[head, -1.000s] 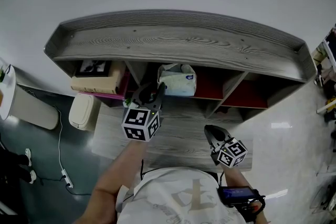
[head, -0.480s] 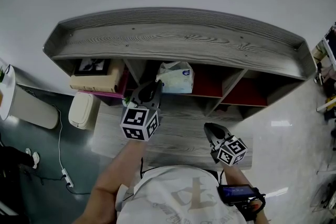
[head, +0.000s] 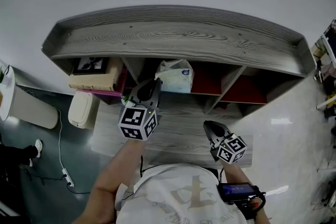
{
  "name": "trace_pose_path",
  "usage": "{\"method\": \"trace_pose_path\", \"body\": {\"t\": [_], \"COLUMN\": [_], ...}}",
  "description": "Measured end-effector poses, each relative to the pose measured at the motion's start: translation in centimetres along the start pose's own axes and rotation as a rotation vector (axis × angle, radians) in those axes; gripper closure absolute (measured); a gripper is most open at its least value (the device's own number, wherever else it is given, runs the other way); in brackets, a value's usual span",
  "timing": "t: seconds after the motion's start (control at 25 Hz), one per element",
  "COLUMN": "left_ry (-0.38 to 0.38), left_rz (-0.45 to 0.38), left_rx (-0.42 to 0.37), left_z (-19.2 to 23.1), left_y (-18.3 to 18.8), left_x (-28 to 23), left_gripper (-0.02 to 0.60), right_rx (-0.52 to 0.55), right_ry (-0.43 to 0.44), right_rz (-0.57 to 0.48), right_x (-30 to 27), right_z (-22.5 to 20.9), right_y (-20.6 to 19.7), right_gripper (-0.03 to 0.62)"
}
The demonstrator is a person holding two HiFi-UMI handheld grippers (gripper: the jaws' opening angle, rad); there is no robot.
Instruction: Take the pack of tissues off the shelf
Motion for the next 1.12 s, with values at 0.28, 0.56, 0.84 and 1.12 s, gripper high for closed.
{"method": "trace_pose_path", "body": {"t": [0.28, 0.56, 0.84, 1.12], "left_ry": [-0.004, -0.006, -0.056, -0.072], "left_rz": [-0.024, -0.069, -0.12, -0.145], "left_rx": [0.019, 0.02, 0.049, 0.044], "left_z": [-0.3, 0.0, -1.2, -2.4], "left_y": [0.3, 1.2, 0.8, 1.1], "left_x": [0.5, 1.8, 3.0, 4.3], "left_gripper": [0.555, 0.555, 0.555, 0.555], "right_rx": [0.005, 0.034, 0.04, 0.054], "right_ry": [0.004, 0.024, 0.017, 0.035], "right_rz": [0.0, -0.013, 0.004, -0.002], "right_x": [0.2, -0.9, -0.3, 0.1], "right_z": [0.1, 0.2, 0.9, 1.4], "right_y": [0.0, 0.5, 0.1, 0.5], "right_gripper": [0.589, 0.589, 0.589, 0.589]}}
Point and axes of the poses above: the fingertips, and each gripper's own axes: x backward along the fingers, z to its left, y out of its top, the point moved 3 cm from there along x, backward along the fingers, and after that the axes turned 11 degrees about -y, right-handed, at the moved point
